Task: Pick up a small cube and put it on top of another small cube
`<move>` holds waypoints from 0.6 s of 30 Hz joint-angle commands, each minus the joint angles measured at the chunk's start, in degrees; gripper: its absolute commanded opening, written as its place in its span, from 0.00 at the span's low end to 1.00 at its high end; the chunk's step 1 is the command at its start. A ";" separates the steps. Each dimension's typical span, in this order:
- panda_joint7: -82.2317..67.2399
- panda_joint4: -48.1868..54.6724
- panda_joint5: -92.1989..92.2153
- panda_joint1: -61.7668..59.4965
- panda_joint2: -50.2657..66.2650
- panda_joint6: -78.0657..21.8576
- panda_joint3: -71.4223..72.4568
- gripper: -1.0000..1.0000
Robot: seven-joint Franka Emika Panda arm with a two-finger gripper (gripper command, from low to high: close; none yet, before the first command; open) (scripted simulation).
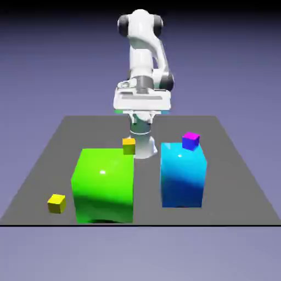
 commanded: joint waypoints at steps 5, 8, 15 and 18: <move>1.94 5.96 5.16 -10.38 9.16 -12.20 -1.28 0.50; 3.11 9.54 8.25 -16.61 14.66 -19.51 -2.04 0.50; 5.84 17.88 15.47 -31.15 27.49 -36.59 -3.83 0.50; 7.04 21.36 18.51 -37.38 32.98 -43.81 -4.52 0.50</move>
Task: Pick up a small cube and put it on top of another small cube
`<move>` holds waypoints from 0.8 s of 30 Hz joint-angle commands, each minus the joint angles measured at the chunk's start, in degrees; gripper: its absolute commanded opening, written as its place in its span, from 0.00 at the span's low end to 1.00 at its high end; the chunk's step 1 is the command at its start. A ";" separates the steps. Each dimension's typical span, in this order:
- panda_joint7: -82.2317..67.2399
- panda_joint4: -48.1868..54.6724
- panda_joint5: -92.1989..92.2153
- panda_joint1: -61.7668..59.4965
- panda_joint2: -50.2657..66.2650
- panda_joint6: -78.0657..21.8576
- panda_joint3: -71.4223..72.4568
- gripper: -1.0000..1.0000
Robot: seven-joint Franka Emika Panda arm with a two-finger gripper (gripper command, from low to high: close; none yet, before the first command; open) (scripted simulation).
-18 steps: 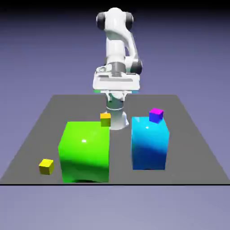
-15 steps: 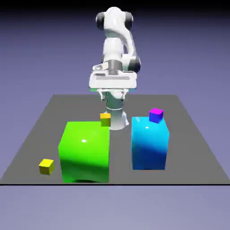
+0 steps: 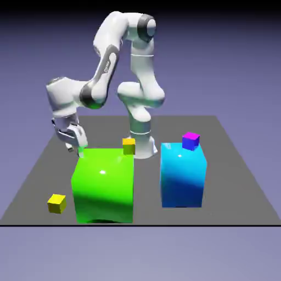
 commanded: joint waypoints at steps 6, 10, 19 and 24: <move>3.14 5.39 5.08 -11.35 10.97 -12.69 -0.20 0.50; 5.24 8.99 8.47 -19.65 18.28 -21.14 -0.34 0.50; 5.17 5.84 13.06 -15.28 27.22 -23.15 -5.34 0.50; 1.05 5.63 18.70 -4.90 30.98 -25.19 -14.42 0.50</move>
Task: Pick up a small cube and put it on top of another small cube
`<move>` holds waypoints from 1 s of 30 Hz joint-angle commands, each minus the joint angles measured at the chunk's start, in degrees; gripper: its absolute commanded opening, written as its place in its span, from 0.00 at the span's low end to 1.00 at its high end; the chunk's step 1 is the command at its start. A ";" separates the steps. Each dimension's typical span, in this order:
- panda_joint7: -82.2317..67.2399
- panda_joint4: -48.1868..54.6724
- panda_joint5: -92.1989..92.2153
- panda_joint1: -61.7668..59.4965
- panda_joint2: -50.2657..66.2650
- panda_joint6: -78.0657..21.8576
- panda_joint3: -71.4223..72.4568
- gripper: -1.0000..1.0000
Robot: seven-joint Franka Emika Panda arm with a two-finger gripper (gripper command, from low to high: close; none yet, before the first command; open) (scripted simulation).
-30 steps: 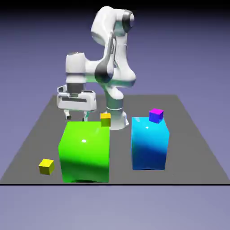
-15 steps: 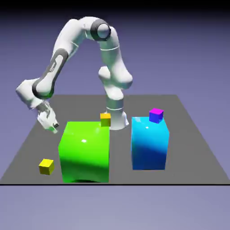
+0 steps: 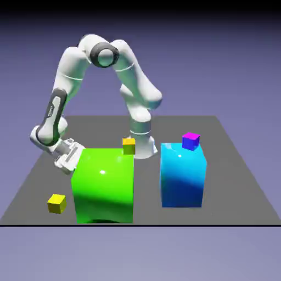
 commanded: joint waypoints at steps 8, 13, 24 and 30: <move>-6.60 -0.33 9.03 16.60 6.01 -3.28 -14.53 0.50; -10.72 -0.54 14.67 26.98 9.77 -5.33 -23.61 0.50; -4.74 -0.24 6.48 11.92 4.31 -2.35 -10.43 0.00; 0.21 0.01 -0.29 -0.53 -0.19 0.11 0.47 0.00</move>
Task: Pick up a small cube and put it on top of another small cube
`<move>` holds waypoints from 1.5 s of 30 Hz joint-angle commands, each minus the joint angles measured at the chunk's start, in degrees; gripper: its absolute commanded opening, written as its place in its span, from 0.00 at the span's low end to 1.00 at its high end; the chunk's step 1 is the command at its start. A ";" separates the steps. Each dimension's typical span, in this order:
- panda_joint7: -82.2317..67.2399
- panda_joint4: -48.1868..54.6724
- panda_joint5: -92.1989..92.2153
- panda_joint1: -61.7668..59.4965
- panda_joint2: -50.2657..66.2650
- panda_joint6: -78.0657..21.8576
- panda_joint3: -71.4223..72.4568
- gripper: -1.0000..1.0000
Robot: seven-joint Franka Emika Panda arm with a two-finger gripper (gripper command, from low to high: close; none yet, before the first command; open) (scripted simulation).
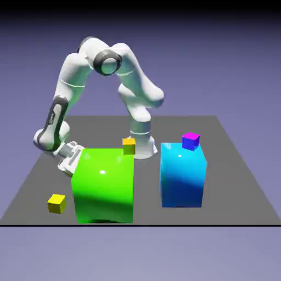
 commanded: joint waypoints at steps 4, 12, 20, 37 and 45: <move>3.34 0.17 -4.67 -8.30 -3.01 1.63 7.27 0.00; 6.13 1.58 -13.29 -18.14 -7.64 5.78 17.20 0.00; -1.27 6.76 -22.93 -1.53 -14.41 15.50 16.04 0.00; 16.50 -0.13 -11.23 25.95 -41.20 14.50 24.33 0.00; 36.44 -9.61 5.51 35.49 -57.64 6.32 31.90 0.00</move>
